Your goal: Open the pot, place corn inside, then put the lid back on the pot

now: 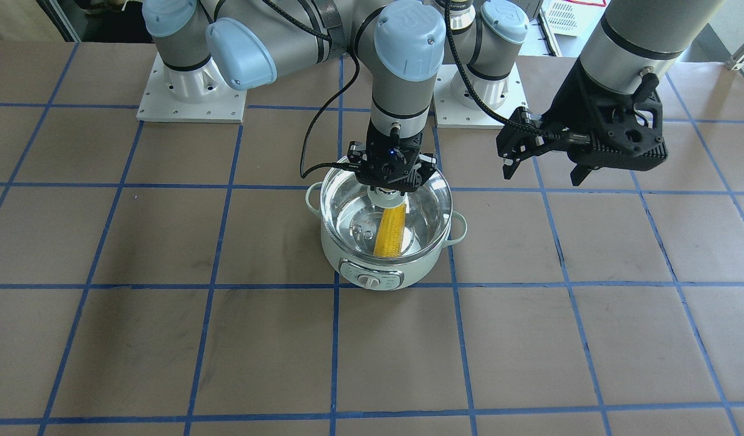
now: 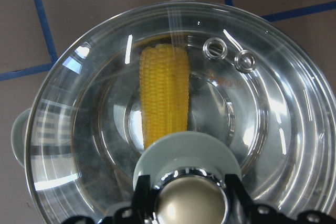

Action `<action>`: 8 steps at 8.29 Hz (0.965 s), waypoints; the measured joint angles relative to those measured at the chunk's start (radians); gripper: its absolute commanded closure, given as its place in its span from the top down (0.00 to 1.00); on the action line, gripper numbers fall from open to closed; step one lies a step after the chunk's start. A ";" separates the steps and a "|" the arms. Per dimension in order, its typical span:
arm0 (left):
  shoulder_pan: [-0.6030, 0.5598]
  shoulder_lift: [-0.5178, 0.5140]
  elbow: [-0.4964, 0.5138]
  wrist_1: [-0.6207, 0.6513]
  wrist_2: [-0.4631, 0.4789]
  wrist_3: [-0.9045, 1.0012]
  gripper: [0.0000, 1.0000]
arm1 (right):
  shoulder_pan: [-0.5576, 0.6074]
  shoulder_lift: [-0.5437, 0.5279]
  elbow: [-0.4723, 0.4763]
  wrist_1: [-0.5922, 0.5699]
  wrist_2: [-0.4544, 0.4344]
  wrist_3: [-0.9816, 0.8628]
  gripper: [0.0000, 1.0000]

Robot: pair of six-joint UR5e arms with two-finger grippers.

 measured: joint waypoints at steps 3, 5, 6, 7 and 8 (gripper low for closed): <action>0.000 -0.001 -0.001 0.000 0.000 0.002 1.00 | 0.001 0.008 0.001 -0.007 0.001 -0.009 0.27; 0.000 -0.002 -0.003 -0.001 0.002 0.002 1.00 | 0.001 0.009 0.006 -0.013 0.001 -0.011 0.27; 0.000 -0.002 -0.006 0.001 0.005 0.003 1.00 | 0.001 0.010 0.008 -0.021 0.001 -0.013 0.27; 0.000 0.000 -0.008 0.001 0.009 0.003 1.00 | 0.001 0.010 0.010 -0.028 0.001 -0.016 0.27; 0.001 0.004 -0.009 -0.001 0.011 0.005 1.00 | 0.001 0.011 0.011 -0.031 0.000 -0.018 0.27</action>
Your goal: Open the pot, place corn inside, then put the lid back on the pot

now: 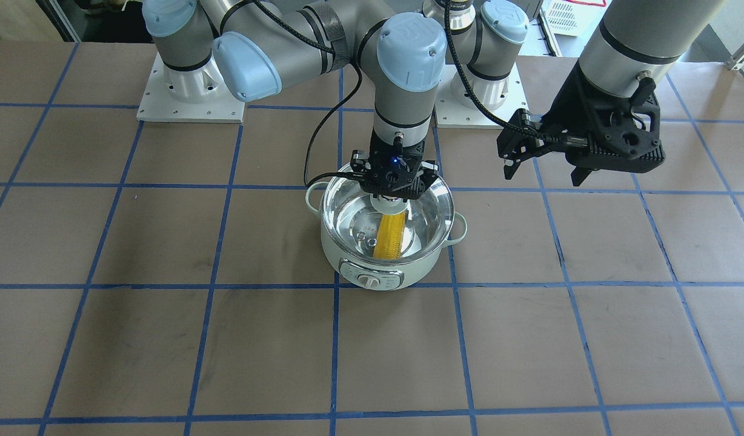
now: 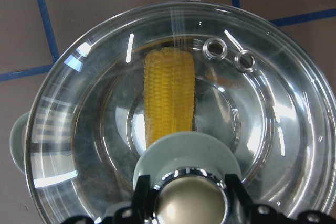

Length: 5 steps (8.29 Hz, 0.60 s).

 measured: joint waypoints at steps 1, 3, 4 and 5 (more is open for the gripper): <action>0.002 0.006 0.001 -0.001 0.002 0.001 1.00 | 0.000 0.000 0.003 -0.002 0.000 -0.005 0.27; 0.003 0.016 0.002 -0.001 0.003 0.001 1.00 | 0.000 0.000 0.012 -0.004 -0.001 -0.011 0.26; 0.006 0.025 0.006 -0.001 0.004 0.001 1.00 | 0.000 -0.001 0.013 -0.006 -0.001 -0.010 0.26; 0.007 0.039 0.004 -0.009 0.005 0.000 1.00 | 0.000 0.000 0.013 -0.006 -0.001 -0.009 0.27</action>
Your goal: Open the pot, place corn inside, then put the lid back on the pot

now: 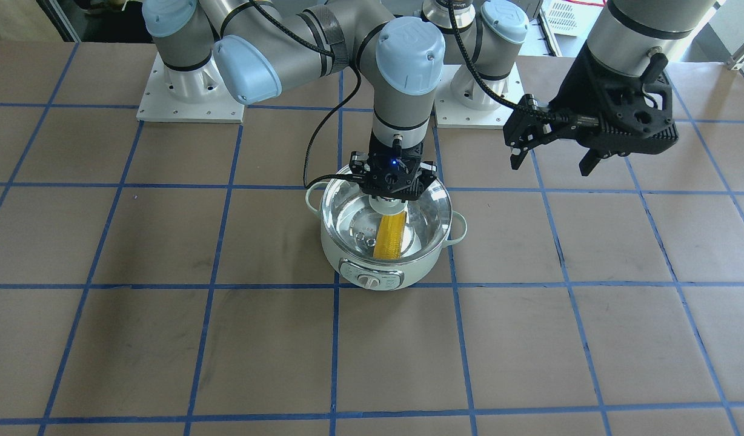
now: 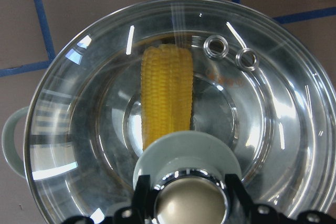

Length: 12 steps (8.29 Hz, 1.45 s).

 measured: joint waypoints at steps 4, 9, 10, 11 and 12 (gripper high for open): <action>0.001 0.050 -0.003 -0.047 0.001 -0.004 1.00 | 0.000 0.002 0.003 0.005 0.004 0.007 0.27; 0.000 0.064 -0.005 -0.070 -0.001 -0.011 1.00 | 0.000 0.001 0.003 0.013 0.024 0.014 0.38; 0.000 0.064 -0.005 -0.070 -0.002 -0.011 1.00 | 0.000 0.001 0.003 0.013 0.024 0.014 0.69; -0.001 0.063 -0.004 -0.069 0.005 -0.011 1.00 | 0.000 0.001 0.003 0.013 0.024 0.011 0.89; -0.001 0.062 -0.004 -0.068 0.011 -0.011 1.00 | 0.000 0.001 0.004 0.012 0.023 0.006 1.00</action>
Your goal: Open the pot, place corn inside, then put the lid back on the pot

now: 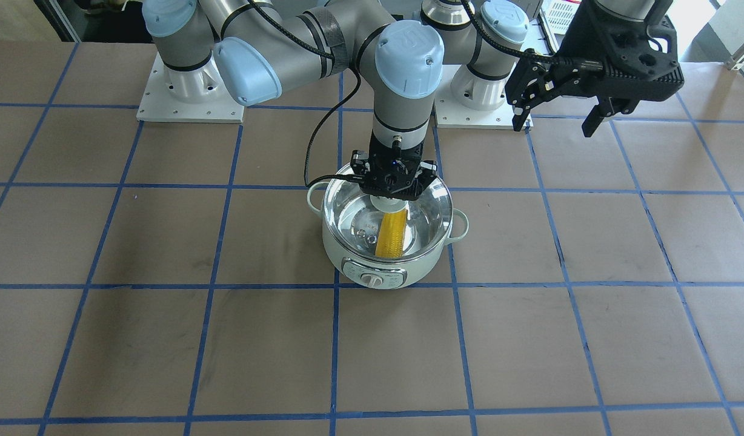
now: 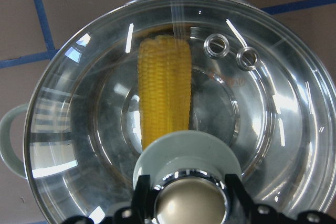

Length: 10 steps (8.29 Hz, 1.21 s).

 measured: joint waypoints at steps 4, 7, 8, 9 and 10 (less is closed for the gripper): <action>0.002 -0.009 -0.004 -0.003 0.008 0.007 1.00 | -0.006 -0.011 -0.001 0.002 -0.002 -0.006 1.00; 0.003 0.014 0.007 0.005 0.009 -0.003 1.00 | -0.090 -0.096 -0.001 0.051 -0.006 -0.029 1.00; 0.003 0.017 0.004 0.006 0.004 -0.004 1.00 | -0.146 -0.148 -0.001 0.093 -0.006 -0.075 1.00; 0.001 0.021 -0.002 0.003 0.000 -0.010 1.00 | -0.205 -0.194 0.000 0.137 -0.005 -0.146 1.00; -0.006 0.018 -0.014 0.003 0.004 -0.036 1.00 | -0.258 -0.231 0.001 0.177 -0.007 -0.229 1.00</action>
